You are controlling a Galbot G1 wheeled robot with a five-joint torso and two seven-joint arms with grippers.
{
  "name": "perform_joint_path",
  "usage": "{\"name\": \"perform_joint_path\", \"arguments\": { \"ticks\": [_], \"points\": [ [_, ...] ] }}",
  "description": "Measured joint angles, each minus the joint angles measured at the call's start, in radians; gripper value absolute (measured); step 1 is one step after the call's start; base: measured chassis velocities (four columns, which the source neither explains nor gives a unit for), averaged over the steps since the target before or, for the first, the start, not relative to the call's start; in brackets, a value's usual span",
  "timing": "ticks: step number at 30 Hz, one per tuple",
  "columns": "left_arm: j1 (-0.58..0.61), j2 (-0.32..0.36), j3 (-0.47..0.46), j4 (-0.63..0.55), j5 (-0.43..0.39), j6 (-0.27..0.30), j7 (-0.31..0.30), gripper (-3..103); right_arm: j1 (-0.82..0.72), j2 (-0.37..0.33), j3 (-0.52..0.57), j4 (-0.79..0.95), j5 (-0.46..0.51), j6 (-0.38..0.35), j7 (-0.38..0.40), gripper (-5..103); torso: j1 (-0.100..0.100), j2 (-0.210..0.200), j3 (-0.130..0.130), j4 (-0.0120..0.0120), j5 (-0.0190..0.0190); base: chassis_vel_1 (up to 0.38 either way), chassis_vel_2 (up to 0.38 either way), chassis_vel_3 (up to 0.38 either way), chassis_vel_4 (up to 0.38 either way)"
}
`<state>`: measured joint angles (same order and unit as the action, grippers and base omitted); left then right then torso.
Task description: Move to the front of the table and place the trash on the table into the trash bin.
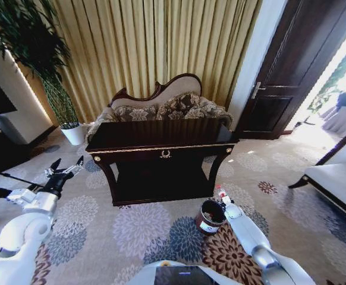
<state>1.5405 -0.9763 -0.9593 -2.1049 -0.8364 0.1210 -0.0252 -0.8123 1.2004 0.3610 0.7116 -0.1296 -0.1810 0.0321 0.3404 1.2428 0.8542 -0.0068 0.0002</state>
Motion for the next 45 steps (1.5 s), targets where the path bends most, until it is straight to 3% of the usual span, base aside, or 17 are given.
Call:
{"name": "perform_joint_path", "arguments": {
  "ticks": [1,3,6,10,13,14,17,20,32,39,41,45],
  "points": [
    [-0.005,0.0,0.005,0.0,-0.002,-0.002,-0.001,100,-0.006,-0.002,0.007,0.008,-0.008,0.0,-0.013,28,0.0,0.0,0.0,-0.0001,0.0,0.0,0.0,0.0,0.0],
    [-0.009,0.0,0.008,0.0,-0.002,-0.002,-0.002,100,-0.009,-0.003,0.01,0.008,-0.01,-0.001,-0.018,33,0.0,0.0,0.0,-0.0004,-0.0001,0.0,0.0,0.0,0.0],
    [-0.015,0.002,0.013,0.0,-0.003,-0.002,-0.003,100,-0.01,-0.003,0.014,0.004,-0.01,-0.001,-0.022,50,0.0,0.0,0.0,-0.0001,0.0,0.0,0.0,0.0,0.0],
    [-0.016,0.004,0.014,0.0,-0.003,-0.002,-0.003,100,-0.01,-0.004,0.013,0.0,-0.01,-0.001,-0.024,55,0.0,0.0,0.0,-0.0001,0.0001,0.0,0.0,0.0,0.0],
    [-0.016,0.005,0.014,0.0,-0.003,-0.002,-0.003,100,-0.008,-0.006,0.009,-0.002,-0.009,-0.001,-0.027,71,0.0,0.0,0.0,-0.0001,0.0,0.0,0.0,0.0,0.0],
    [-0.016,0.005,0.014,0.0,-0.003,-0.002,-0.003,100,-0.008,-0.006,0.009,-0.002,-0.009,-0.001,-0.027,71,0.0,0.0,0.0,-0.0001,0.0,0.0,0.0,0.0,0.0],
    [-0.02,0.006,0.014,0.0,-0.003,-0.001,-0.004,100,-0.006,-0.006,0.006,-0.002,-0.01,0.0,-0.027,88,0.0,0.0,0.0,-0.0002,0.0,0.0,0.0,0.0,0.0],
    [-0.021,0.008,0.014,-0.001,-0.003,-0.001,-0.004,100,-0.005,-0.004,0.006,-0.002,-0.009,0.001,-0.027,97,0.0,0.0,0.0,-0.0001,0.0,0.0,0.0,0.0,0.0],
    [-0.017,0.013,0.008,-0.006,-0.008,0.0,-0.005,100,0.001,-0.002,0.007,-0.002,0.009,0.007,-0.014,100,0.0,0.0,0.0,-0.0003,0.0,0.0,0.0,0.0,0.0],
    [-0.019,0.013,0.006,-0.007,-0.011,0.0,-0.009,100,0.002,-0.004,0.014,0.095,0.205,0.047,0.021,100,0.0,0.0,0.0,0.0,0.0001,0.0,0.0,0.0,0.0],
    [-0.019,0.013,0.006,-0.012,-0.013,0.001,-0.018,100,-0.015,-0.001,0.04,0.19,0.289,0.046,0.035,100,0.0,0.0,0.0,0.0001,0.0001,0.0,0.0,0.0,0.0],
    [-0.016,0.014,0.006,-0.015,-0.015,0.001,-0.02,100,-0.042,0.007,0.114,0.356,0.343,0.012,0.024,100,0.0,0.0,0.0,0.0,0.0,0.0,0.0,0.0,0.0]
  ]
}}
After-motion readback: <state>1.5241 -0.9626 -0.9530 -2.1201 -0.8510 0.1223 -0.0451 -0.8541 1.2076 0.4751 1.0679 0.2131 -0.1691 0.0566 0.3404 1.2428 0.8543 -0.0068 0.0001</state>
